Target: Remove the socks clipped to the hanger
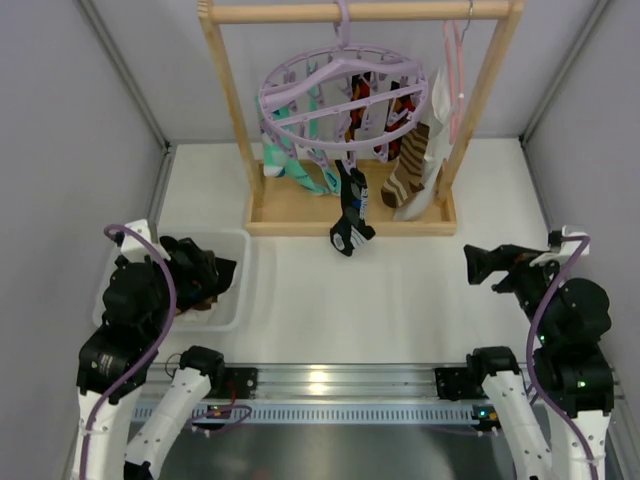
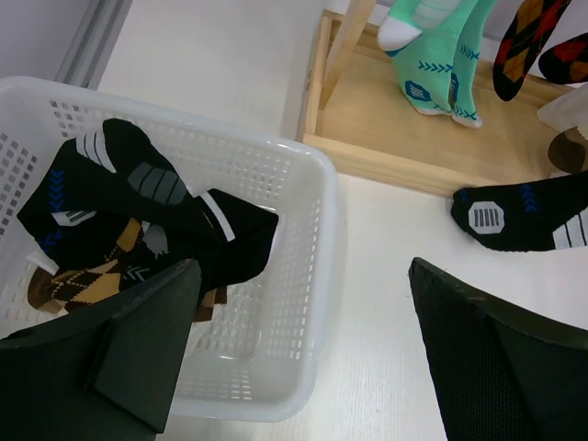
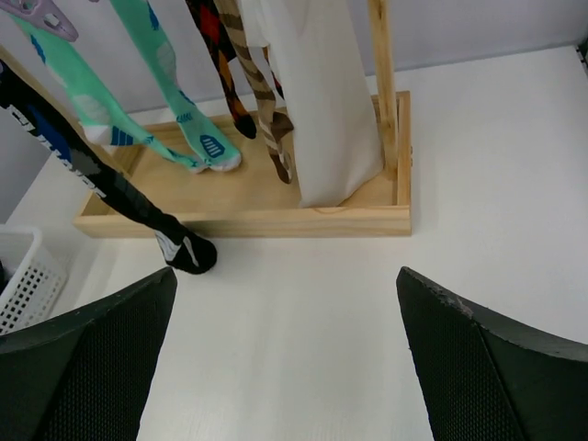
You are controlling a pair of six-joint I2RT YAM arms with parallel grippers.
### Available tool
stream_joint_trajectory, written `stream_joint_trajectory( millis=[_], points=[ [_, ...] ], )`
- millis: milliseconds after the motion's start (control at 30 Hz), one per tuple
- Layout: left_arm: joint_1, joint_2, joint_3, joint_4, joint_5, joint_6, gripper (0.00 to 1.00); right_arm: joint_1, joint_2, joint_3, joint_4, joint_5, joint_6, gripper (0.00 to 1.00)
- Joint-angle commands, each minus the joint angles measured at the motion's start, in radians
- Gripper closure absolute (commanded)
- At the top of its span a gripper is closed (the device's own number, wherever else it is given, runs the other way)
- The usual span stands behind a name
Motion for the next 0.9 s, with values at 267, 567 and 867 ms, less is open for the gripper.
stream_joint_trajectory(
  millis=[267, 567, 867],
  points=[
    [-0.002, 0.031, -0.063, 0.108, 0.013, -0.077, 0.01, 0.006, 0.003, -0.189, 0.331, -0.227, 0.172, 0.01],
    [-0.002, 0.023, -0.184, 0.212, 0.056, -0.143, 0.01, 0.172, 0.345, -0.385, 1.003, -0.386, 0.170, 0.01],
    [-0.002, 0.075, -0.178, 0.212, 0.150, -0.098, 0.01, 0.610, 0.756, -0.240, 1.097, 0.043, -0.235, 0.06]
  ],
)
